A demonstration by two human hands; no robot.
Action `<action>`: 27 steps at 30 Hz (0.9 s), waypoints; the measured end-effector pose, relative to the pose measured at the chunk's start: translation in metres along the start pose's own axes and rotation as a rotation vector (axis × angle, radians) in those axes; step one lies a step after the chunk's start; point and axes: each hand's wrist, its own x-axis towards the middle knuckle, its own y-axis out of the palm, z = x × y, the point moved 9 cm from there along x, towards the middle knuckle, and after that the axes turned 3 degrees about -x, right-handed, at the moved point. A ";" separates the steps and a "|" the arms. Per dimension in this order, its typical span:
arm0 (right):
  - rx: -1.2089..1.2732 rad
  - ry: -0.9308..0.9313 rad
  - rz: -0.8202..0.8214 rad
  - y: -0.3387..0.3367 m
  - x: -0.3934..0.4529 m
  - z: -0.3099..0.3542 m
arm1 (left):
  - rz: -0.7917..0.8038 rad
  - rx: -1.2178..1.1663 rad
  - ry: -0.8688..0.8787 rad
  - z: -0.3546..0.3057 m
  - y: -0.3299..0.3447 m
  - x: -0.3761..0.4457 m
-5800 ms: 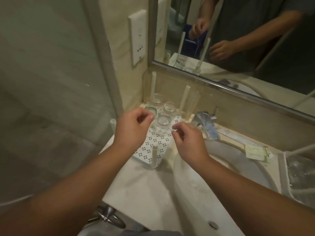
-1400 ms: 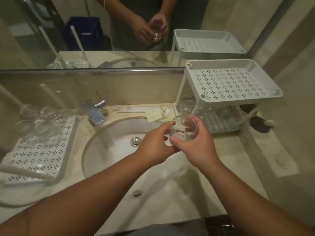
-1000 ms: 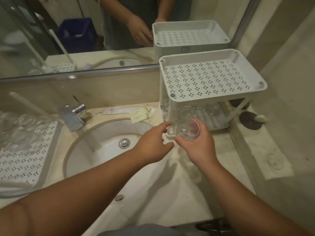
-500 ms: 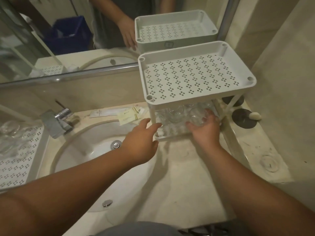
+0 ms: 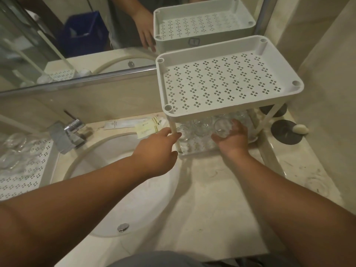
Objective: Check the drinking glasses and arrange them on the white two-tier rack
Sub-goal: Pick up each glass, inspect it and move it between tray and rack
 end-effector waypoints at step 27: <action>-0.015 0.042 0.051 0.002 0.015 0.007 | -0.060 -0.131 0.004 -0.005 -0.004 0.003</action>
